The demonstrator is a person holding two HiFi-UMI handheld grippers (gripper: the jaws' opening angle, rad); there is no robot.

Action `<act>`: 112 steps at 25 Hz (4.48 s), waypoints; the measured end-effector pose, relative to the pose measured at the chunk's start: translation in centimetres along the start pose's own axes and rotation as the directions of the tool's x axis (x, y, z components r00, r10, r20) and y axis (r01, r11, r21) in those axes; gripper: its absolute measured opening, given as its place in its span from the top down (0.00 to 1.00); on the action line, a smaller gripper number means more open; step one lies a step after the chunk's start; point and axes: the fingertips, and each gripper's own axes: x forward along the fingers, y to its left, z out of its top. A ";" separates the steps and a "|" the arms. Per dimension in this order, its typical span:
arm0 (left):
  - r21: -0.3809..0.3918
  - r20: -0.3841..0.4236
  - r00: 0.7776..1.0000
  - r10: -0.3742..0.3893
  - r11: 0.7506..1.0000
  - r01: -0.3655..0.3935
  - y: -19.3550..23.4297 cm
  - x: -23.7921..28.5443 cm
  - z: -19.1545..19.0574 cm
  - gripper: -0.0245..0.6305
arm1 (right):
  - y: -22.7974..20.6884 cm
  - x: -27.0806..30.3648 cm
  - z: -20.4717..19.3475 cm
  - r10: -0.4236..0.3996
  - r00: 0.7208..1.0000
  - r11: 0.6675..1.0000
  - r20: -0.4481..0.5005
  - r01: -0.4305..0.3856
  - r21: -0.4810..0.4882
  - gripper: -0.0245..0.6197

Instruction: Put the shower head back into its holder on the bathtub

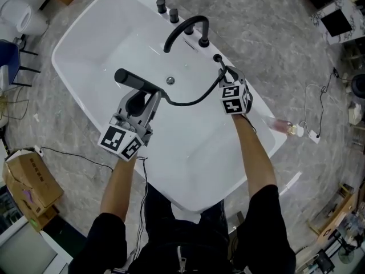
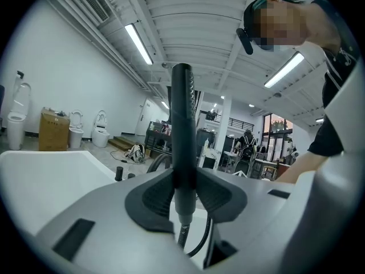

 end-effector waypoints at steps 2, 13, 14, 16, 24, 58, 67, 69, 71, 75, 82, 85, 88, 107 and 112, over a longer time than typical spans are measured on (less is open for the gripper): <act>0.002 0.001 1.000 -0.002 1.000 0.002 -0.1 0.1 -0.2 0.76 | 0.2 0.5 -0.5 0.011 1.000 1.000 -0.004 -0.011 0.004 0.85; 0.007 0.024 1.000 -0.015 1.000 0.015 -0.2 -0.1 0.7 0.76 | 0.9 1.8 -3.0 0.023 0.999 0.998 -0.024 -0.022 0.062 0.83; 0.005 0.026 1.000 -0.016 1.000 0.016 -0.2 0.0 0.7 0.76 | 0.7 2.1 -3.2 0.023 0.999 0.998 -0.028 -0.021 0.066 0.83; 0.009 0.027 0.999 -0.018 1.000 0.018 -0.1 0.1 0.8 0.76 | 0.4 2.8 -3.5 0.019 0.999 0.997 -0.032 -0.016 0.071 0.83; 0.040 0.035 0.999 -0.001 0.999 -0.001 0.5 -0.2 0.5 0.76 | 0.7 5.9 -5.0 0.030 0.999 0.992 -0.037 -0.026 0.123 0.81; 0.046 0.077 0.995 -0.067 0.997 0.064 -7.3 5.9 5.5 0.76 | 3.9 -13.7 -5.4 0.129 0.988 0.923 0.082 -0.150 0.355 0.95; 0.112 0.043 0.993 -0.106 0.989 0.101 -9.2 9.7 4.3 0.76 | 6.1 -16.9 -9.9 0.129 0.990 0.886 0.063 -0.143 0.441 0.95; 0.122 0.028 0.994 -0.110 0.987 0.106 -9.4 10.5 3.5 0.76 | 6.5 -17.5 -10.4 0.131 0.989 0.888 0.068 -0.147 0.435 0.95; 0.127 0.014 0.994 -0.110 0.986 0.108 -9.5 11.2 2.6 0.76 | 6.8 -18.2 -11.0 0.131 0.989 0.887 0.072 -0.150 0.437 0.95; 0.144 -0.001 0.994 -0.111 0.983 0.110 -9.6 12.9 1.3 0.76 | 7.0 -19.6 -12.7 0.118 0.992 0.873 0.053 -0.129 0.471 0.95; 0.159 -0.007 0.995 -0.104 0.982 0.104 -9.1 15.6 -0.6 0.76 | 8.1 -21.9 -16.6 0.098 0.995 0.842 0.008 -0.087 0.532 0.95; 0.167 -0.018 0.995 -0.097 0.981 0.098 -8.8 16.8 -1.6 0.76 | 8.6 -22.4 -17.8 0.109 0.994 0.836 -0.014 -0.084 0.543 0.95; 0.158 -0.024 0.996 -0.086 0.983 0.088 -8.2 17.8 -2.6 0.76 | 9.1 -22.7 -18.6 0.114 0.993 0.835 -0.026 -0.082 0.543 0.95; 0.197 -0.115 0.992 -0.048 0.978 0.070 -5.2 24.0 -11.4 0.76 | 13.9 -23.3 -24.0 0.153 0.987 0.751 -0.041 -0.089 0.655 0.95; 0.249 -0.150 0.989 -0.010 0.967 0.048 -4.5 25.5 -13.6 0.76 | 14.8 -23.5 -25.4 0.163 0.985 0.731 -0.051 -0.086 0.677 0.95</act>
